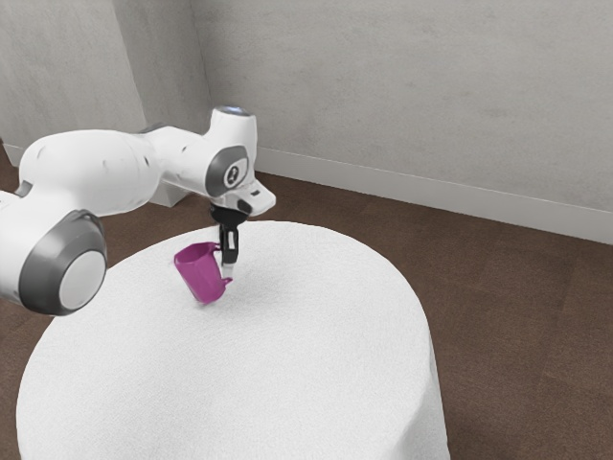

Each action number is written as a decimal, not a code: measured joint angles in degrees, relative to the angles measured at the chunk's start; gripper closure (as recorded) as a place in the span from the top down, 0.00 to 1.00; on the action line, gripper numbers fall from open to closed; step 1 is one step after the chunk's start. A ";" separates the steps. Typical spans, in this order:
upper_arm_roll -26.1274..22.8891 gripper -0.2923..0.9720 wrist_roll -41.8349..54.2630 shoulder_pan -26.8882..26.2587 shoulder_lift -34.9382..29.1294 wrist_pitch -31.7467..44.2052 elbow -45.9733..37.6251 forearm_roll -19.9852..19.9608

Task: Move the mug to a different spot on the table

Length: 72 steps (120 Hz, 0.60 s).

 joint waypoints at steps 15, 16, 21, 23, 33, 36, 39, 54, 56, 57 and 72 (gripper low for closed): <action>-2.04 0.25 -1.97 -0.43 -1.56 -1.61 0.58 4.52; -2.09 0.25 -2.10 -0.50 -1.77 -1.69 0.51 4.71; -2.26 0.25 -2.77 -1.17 -3.50 -2.05 -0.95 5.51; -2.32 0.25 -3.05 -1.56 -4.38 -2.17 -1.94 5.76; -2.57 0.21 -4.53 -3.53 -9.70 -2.45 -8.92 6.95; -2.65 0.20 -4.99 -3.94 -11.12 -2.45 -10.65 7.30; -2.77 0.20 -5.49 -4.55 -12.63 -2.43 -12.48 7.68; -3.08 0.18 -8.11 -7.48 -17.02 -2.32 -19.43 9.10; -3.13 0.18 -8.47 -7.66 -17.24 -2.30 -20.11 9.22; -3.16 0.17 -8.65 -7.73 -17.33 -2.30 -20.49 9.28; -3.34 0.17 -11.29 -8.07 -17.79 -2.26 -24.68 9.77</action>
